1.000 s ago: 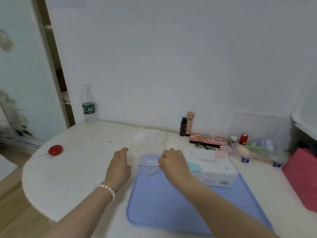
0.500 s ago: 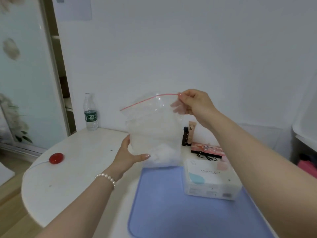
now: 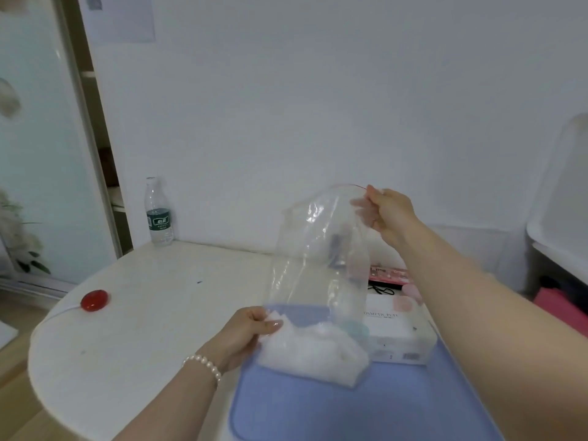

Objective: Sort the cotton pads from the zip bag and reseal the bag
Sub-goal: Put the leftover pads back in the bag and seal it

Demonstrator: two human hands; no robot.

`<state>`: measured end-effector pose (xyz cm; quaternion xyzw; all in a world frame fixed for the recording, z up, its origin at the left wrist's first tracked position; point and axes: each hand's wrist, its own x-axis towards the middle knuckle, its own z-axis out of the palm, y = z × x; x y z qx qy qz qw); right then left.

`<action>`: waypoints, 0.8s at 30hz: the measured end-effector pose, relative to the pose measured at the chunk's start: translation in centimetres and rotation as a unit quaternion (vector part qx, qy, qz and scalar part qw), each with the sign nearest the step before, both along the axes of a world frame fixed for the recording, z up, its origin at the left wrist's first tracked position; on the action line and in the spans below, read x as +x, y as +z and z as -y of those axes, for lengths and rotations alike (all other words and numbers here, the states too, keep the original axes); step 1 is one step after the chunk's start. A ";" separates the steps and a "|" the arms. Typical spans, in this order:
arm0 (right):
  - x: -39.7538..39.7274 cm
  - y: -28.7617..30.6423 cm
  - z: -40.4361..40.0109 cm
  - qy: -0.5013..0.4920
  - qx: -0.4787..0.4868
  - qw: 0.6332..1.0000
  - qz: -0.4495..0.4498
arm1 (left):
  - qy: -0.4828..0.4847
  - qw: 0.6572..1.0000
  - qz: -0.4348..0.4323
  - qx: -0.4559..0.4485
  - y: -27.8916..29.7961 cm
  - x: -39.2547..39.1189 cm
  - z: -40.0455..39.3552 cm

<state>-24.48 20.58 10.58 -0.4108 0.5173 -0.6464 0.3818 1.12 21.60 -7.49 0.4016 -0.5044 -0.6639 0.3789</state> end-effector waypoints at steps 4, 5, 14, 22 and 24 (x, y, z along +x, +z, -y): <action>-2.6 -0.6 0.3 -0.079 0.069 0.977 -0.187 | -0.002 1.000 -0.009 -0.014 -1.0 0.8 0.0; -2.7 -0.5 0.3 -0.071 0.090 0.966 -0.231 | -0.003 1.000 -0.001 -0.029 -1.0 0.9 0.1; 2.5 3.1 0.8 0.116 0.146 0.822 -0.538 | -0.013 0.981 0.117 -0.153 0.4 -0.6 -0.6; 5.3 0.9 4.2 0.095 0.230 0.687 -0.683 | -0.002 0.972 0.149 -0.180 0.4 -0.9 -0.6; 5.4 0.4 4.5 0.102 0.243 0.687 -0.677 | -0.009 0.970 0.151 -0.191 0.4 -1.2 -0.7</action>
